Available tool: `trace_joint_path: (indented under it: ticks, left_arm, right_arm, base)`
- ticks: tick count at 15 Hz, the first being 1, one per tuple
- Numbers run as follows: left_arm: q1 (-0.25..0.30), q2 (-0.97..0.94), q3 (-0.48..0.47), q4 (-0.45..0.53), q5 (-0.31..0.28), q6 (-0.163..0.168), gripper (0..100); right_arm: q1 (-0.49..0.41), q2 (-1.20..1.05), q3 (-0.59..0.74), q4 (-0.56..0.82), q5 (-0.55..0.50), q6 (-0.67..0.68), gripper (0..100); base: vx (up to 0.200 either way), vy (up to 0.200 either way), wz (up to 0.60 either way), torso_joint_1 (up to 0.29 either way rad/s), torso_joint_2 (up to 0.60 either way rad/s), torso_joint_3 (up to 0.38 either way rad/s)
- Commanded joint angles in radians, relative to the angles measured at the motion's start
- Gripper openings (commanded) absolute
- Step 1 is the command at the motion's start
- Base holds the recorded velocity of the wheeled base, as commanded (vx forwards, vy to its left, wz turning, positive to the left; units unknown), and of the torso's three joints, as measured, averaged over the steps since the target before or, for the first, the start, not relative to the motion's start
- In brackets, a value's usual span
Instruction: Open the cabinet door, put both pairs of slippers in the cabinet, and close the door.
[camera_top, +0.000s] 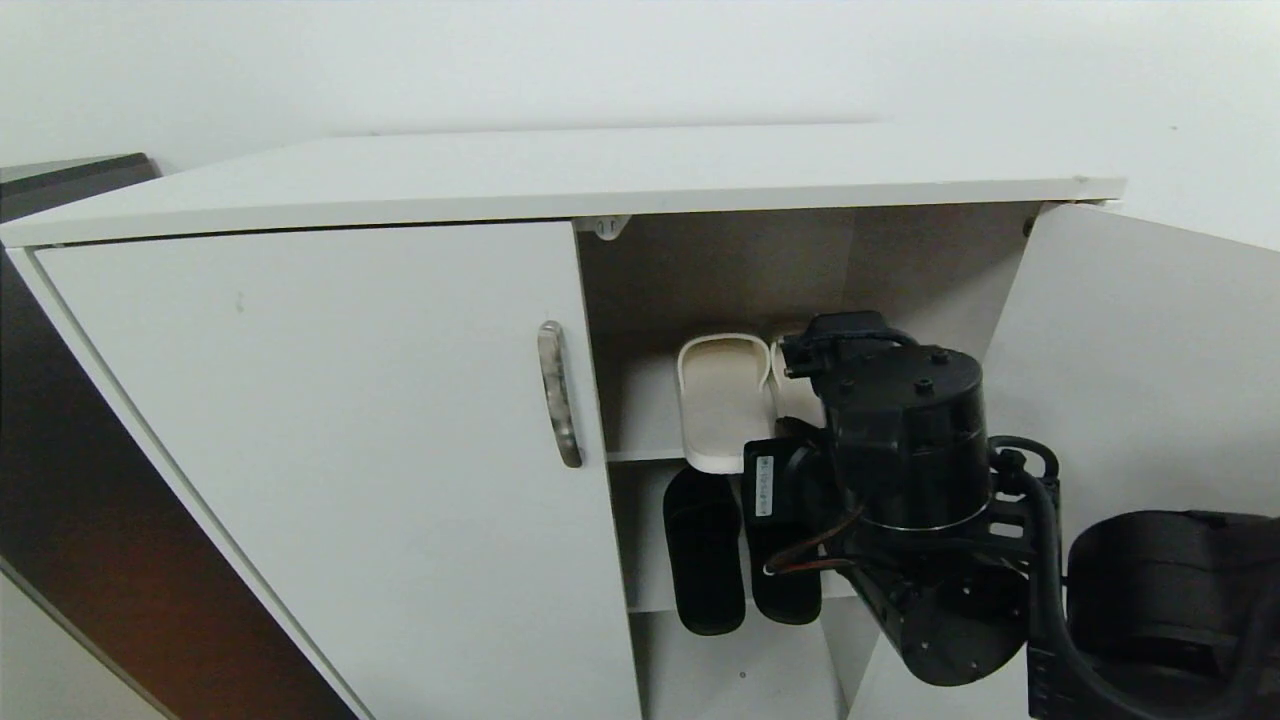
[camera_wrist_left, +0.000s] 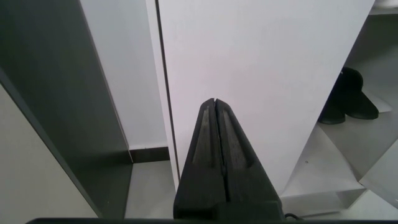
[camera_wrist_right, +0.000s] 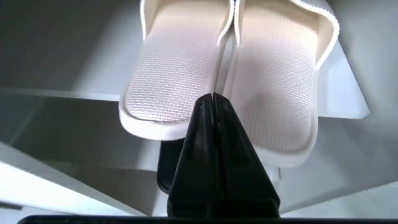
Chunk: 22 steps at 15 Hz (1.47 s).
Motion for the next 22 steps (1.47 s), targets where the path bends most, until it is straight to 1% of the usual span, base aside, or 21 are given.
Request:
trace_joint_path:
  ticks: [1,7,12,22]
  left_arm:
    - [0.000,0.000,0.000,0.000,0.000,0.000,0]
    - [0.000,0.000,0.000,0.000,0.000,0.000,0]
    - [0.000,0.000,0.000,0.000,0.000,0.000,0]
    - [0.000,0.000,0.000,0.000,0.000,0.000,0]
  right_arm:
    - [0.008,-0.008,0.048,-0.033,0.002,-0.008,0]
    - [0.020,-0.005,0.049,-0.036,0.002,-0.014,0]
    - [0.035,-0.008,0.069,-0.036,-0.002,-0.014,0]
    - [0.029,-0.009,0.086,-0.038,-0.001,-0.013,0]
  base:
    - [0.000,0.000,0.00,0.000,0.00,0.000]
    - [0.000,0.000,0.00,0.000,0.00,0.000]
    - [-0.200,0.000,0.00,0.004,0.00,0.003]
    - [-0.200,0.000,0.00,0.002,0.00,0.002]
